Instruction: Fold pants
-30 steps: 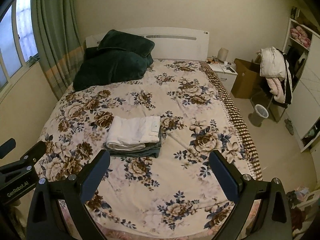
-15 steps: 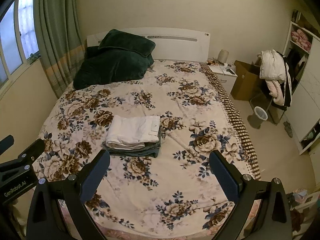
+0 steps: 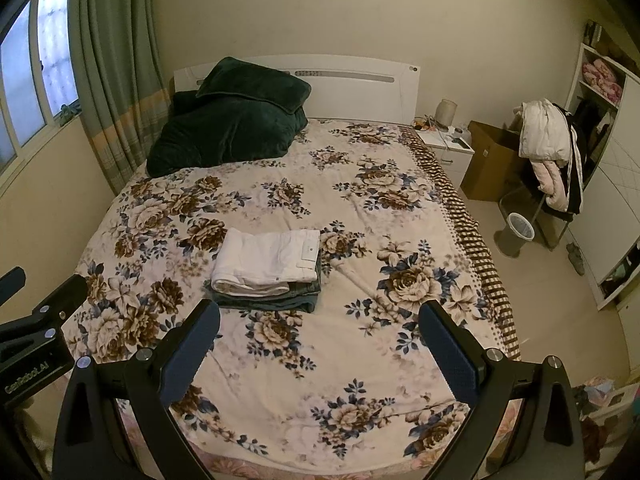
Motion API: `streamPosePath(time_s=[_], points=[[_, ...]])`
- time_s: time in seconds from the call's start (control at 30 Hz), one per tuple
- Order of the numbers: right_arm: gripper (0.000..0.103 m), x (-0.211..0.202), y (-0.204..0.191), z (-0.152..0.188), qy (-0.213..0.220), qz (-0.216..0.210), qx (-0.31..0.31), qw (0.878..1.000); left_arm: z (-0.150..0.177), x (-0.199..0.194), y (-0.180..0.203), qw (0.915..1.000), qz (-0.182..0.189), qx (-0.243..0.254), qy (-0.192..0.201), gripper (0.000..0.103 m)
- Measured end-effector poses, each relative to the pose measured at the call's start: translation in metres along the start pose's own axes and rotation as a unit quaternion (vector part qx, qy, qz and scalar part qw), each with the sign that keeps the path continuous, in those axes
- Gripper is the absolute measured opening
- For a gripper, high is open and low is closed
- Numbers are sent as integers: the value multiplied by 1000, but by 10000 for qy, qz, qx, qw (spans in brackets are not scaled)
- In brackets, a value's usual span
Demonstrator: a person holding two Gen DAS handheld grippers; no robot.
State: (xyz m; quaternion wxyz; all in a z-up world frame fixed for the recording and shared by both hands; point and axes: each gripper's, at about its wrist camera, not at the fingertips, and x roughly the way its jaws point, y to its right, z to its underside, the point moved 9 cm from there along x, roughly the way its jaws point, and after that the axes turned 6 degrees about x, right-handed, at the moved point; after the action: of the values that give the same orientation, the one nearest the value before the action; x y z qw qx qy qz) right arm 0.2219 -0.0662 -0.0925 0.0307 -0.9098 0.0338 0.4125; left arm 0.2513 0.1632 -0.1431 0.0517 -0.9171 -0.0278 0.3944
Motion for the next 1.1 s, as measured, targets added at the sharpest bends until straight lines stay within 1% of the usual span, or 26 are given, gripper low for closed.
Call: streamPosePath(time_s=[0.93,1.1], points=[[102,-2,1,11,-23,-29,25,10000,2,-4,-2,10000,0,23,19,103],[102,-2,1,13,-28,-40,27,10000,4,-4,0,10000,46,29,19,103]])
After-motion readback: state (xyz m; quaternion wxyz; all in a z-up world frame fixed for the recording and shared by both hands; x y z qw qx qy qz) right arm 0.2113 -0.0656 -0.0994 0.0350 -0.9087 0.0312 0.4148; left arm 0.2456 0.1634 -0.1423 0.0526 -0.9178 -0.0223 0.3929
